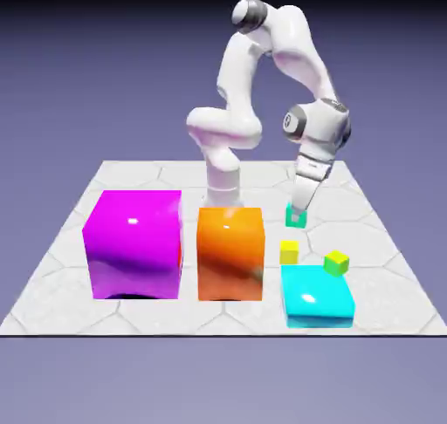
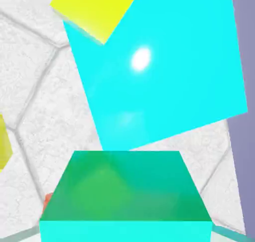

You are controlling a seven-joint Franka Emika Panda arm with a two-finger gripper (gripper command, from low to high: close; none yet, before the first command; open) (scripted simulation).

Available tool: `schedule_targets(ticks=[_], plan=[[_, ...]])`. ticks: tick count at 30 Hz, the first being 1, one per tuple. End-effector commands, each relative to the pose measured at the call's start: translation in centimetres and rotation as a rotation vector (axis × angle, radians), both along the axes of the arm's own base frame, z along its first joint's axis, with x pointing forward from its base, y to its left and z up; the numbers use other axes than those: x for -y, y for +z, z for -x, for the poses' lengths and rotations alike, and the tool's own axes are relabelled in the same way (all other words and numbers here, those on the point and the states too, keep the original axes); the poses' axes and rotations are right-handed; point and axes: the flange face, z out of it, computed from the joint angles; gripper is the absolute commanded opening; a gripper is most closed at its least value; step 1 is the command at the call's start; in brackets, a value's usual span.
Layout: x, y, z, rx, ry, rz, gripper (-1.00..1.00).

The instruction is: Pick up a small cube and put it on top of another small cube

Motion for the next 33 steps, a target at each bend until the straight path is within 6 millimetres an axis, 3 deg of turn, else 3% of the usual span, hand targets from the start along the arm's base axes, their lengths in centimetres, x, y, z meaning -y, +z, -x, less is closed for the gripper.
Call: schedule_targets(ticks=[1, 17, 31, 32, 33], plan=[[-0.2, -0.3, 0.6, -0.007, 0.025, 0.002, -1.0], [-1.5, -7.2, 11.0, -0.174, 0.448, 0.05, -1.0], [-0.2, -14.1, 10.6, -0.175, 0.448, 0.051, -1.0], [-0.2, -14.1, 10.6, -0.175, 0.448, 0.051, 1.0], [-0.2, -14.1, 10.6, -0.175, 0.448, 0.051, 1.0]])
